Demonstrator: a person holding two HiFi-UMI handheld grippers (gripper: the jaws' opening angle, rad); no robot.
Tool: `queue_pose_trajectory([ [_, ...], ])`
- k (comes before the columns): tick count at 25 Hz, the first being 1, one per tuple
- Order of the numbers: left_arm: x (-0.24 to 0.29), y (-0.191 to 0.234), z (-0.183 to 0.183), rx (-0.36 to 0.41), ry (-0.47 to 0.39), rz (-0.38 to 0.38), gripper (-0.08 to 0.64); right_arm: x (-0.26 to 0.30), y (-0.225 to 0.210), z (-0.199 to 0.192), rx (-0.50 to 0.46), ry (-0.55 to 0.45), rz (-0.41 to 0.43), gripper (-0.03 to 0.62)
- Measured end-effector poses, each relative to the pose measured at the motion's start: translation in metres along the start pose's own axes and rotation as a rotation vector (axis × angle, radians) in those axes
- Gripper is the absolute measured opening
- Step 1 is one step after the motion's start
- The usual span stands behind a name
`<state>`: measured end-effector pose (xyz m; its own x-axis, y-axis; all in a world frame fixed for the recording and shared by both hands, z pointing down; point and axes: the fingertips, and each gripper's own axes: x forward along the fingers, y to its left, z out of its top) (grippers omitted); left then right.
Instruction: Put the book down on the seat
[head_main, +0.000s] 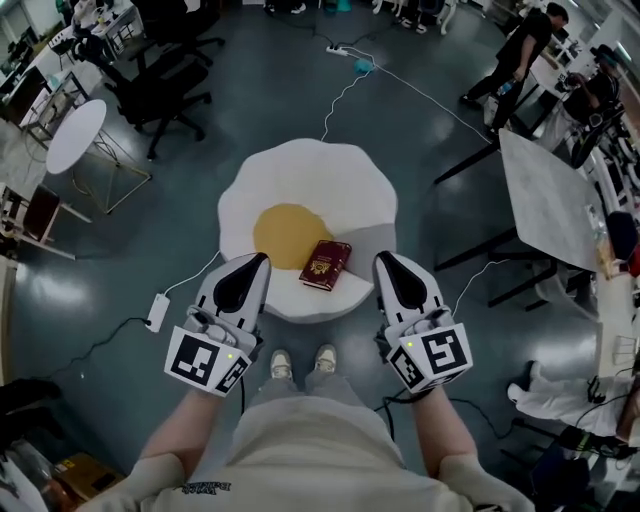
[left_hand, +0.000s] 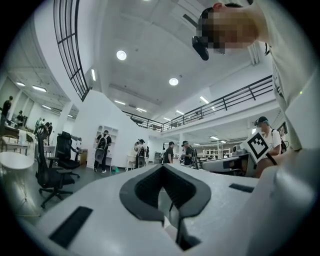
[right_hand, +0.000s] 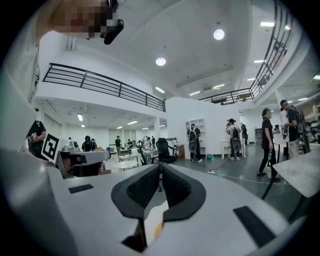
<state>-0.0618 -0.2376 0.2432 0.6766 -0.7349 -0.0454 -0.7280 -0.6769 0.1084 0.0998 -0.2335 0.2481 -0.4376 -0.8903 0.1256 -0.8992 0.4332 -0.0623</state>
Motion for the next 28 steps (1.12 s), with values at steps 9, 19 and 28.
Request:
queue_pose_trajectory([
  [9, -0.032, -0.025, 0.033, 0.052, 0.006, 0.010, 0.005, -0.028, 0.036, 0.029, 0.028, -0.054, 0.056, 0.003],
  [19, -0.038, -0.031, 0.041, 0.058, -0.023, 0.025, 0.005, -0.027, 0.056, 0.041, 0.035, -0.133, 0.074, 0.001],
  [28, -0.028, -0.025, 0.042, 0.047, -0.013, 0.041, 0.005, -0.024, 0.049, 0.038, 0.042, -0.128, 0.079, 0.000],
])
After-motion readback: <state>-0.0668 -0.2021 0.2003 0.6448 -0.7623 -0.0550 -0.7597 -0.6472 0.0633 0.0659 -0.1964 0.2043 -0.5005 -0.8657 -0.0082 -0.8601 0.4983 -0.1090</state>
